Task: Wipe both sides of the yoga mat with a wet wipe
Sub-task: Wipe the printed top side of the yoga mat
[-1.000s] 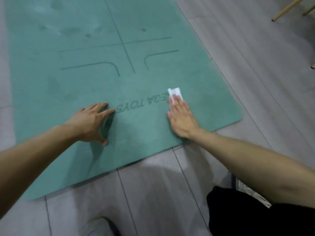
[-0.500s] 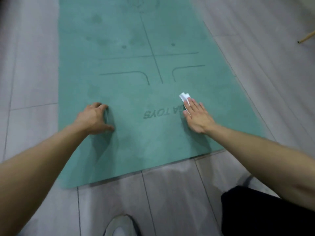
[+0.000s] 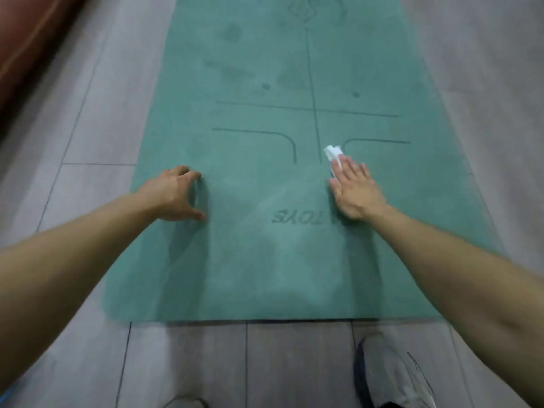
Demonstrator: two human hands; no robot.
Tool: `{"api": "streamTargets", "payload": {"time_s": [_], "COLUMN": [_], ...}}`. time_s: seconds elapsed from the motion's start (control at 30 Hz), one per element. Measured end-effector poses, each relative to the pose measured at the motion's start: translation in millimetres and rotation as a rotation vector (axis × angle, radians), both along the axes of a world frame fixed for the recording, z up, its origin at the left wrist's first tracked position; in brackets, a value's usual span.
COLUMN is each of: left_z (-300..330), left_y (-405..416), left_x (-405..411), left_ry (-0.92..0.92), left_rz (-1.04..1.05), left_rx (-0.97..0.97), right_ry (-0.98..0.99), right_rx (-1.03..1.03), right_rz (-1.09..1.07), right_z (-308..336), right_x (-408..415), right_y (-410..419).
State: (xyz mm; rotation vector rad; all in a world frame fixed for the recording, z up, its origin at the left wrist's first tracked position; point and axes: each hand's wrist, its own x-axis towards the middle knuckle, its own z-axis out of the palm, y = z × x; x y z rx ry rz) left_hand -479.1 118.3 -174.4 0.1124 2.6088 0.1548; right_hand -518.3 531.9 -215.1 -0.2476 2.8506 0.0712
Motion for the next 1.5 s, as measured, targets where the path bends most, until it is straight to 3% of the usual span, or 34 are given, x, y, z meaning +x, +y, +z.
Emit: {"api": "streamTargets", "payload": {"time_s": [0.07, 0.13, 0.3, 0.37, 0.43, 0.57, 0.63, 0.7, 0.8, 0.87, 0.9, 0.97, 1.07, 1.13, 1.2, 1.3, 1.37, 1.43, 1.5], "left_z": [6.2, 12.1, 12.0, 6.9, 6.0, 7.2, 8.5, 8.0, 6.6, 5.8, 5.4, 3.9, 3.6, 4.6, 6.5, 5.3, 4.1, 2.0, 1.6], "left_y": [1.5, 3.0, 17.4, 21.5, 26.9, 48.9, 60.6, 64.9, 63.9, 63.8, 63.6, 61.9, 62.3, 64.2, 64.1, 63.6, 63.1, 62.1, 60.8], "left_x": [-6.0, -16.0, -48.1, -68.2, -89.0, -115.5, -125.6, -130.7, -128.9, -130.1, -131.1, -132.5, -131.6, -131.5, -132.8, -133.6, -133.6, -133.8, -135.2], "left_ry": [-0.017, -0.012, 0.01, -0.006, -0.036, -0.033, -0.062, -0.075, -0.054, -0.044, -0.046, -0.061, -0.068, -0.063, -0.053, -0.053, -0.055, -0.055, -0.062], "left_rz": [0.01, 0.024, 0.052, 0.037, 0.054, 0.099, 0.113, 0.109, 0.098, 0.088, 0.093, 0.121, 0.134, 0.128, 0.119, 0.111, 0.101, 0.098, 0.084], "left_rx": [-0.017, -0.031, -0.078, -0.116, -0.124, -0.056, -0.074, -0.089, -0.132, -0.137, -0.126, -0.102, -0.094, -0.113, -0.122, -0.131, -0.145, -0.14, -0.147], "right_ry": [-0.011, 0.028, -0.031, -0.042, -0.002, 0.028, -0.011, -0.011, -0.097, -0.136, -0.129, -0.071, -0.024, -0.032, 0.04, -0.001, -0.071, -0.03, 0.042], "right_rx": [-0.03, -0.127, -0.228, -0.229, -0.219, -0.08, -0.105, -0.164, -0.233, -0.199, -0.192, -0.154, -0.028, -0.073, -0.158, -0.248, -0.238, -0.191, -0.132], "right_rz": [-0.117, -0.037, 0.798, 0.961, 0.822, 0.204, 0.1, 0.291, 0.873, 1.109, 1.105, 0.895, 0.358, 0.067, 0.179, 0.778, 1.015, 0.923, 0.53], "right_z": [-1.6, -9.6, -21.5, -20.4, -18.1, -3.9, -3.2, -7.3, -17.3, -12.7, -11.2, -6.5, 5.4, 3.4, -10.8, -26.9, -18.2, -14.1, -12.8], "right_x": [-21.3, -13.7, 59.9, 42.7, -2.3, -101.6, -116.0, -93.9, -30.9, -36.5, -58.4, -116.1, -200.4, -211.9, -175.4, -89.4, -91.3, -137.2, -190.9], "right_y": [8.3, -30.4, -135.0, -123.4, -89.5, -4.3, -5.0, -42.4, -100.1, -103.3, -94.0, -68.6, -28.2, -33.2, -69.2, -108.0, -103.8, -82.5, -45.6]}}
